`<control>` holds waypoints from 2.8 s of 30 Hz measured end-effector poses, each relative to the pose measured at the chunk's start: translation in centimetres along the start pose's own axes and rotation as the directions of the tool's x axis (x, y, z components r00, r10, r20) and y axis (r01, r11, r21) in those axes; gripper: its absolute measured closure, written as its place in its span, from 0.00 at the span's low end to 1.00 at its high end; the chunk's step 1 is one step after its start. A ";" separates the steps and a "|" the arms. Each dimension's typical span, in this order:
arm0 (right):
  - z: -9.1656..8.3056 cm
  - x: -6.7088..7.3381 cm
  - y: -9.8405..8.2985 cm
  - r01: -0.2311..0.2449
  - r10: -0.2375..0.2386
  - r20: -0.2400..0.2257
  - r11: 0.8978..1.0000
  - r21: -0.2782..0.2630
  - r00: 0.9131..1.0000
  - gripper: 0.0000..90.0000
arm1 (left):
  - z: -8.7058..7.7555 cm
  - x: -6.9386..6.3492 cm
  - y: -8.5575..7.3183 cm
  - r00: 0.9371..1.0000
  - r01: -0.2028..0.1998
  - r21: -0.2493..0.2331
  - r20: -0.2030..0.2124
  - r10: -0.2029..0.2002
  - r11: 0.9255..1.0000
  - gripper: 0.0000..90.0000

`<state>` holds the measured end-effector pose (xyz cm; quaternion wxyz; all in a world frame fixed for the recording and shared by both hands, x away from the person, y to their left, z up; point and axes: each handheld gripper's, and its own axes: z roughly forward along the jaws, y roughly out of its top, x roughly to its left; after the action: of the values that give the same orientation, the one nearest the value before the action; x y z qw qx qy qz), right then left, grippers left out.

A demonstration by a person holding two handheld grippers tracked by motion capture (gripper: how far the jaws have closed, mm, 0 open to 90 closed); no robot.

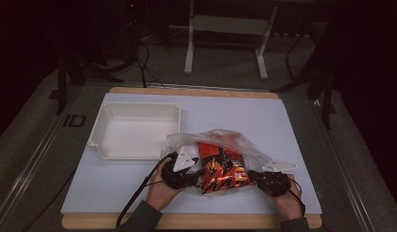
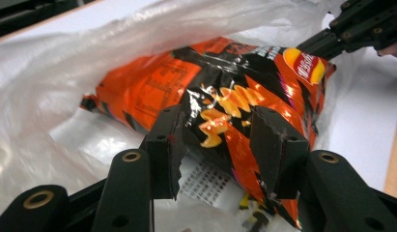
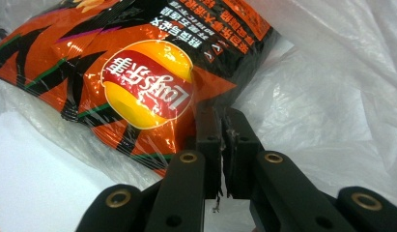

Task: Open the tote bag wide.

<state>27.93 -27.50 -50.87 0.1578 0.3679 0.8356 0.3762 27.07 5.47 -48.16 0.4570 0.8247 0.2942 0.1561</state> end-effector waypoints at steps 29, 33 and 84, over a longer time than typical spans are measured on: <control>0.5 0.7 -0.3 0.013 -0.013 -0.038 1.000 0.003 0.999 0.96 | 0.4 -0.1 -4.8 1.000 -0.031 0.148 0.000 0.031 0.988 0.64; 0.6 0.8 -0.3 0.017 -0.017 -0.042 1.000 0.003 0.999 0.96 | 1.1 -0.1 -5.5 0.999 -0.044 0.187 -0.019 0.049 0.981 0.63; 0.8 1.2 -0.3 0.037 -0.037 -0.094 0.999 -0.001 0.995 0.92 | -0.3 -1.1 -2.9 0.994 -0.063 0.086 0.096 0.055 0.994 0.91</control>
<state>27.39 -26.38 -51.61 0.1250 0.3345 0.8489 0.3897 25.09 6.18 -50.48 0.4281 0.8591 0.2547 0.1176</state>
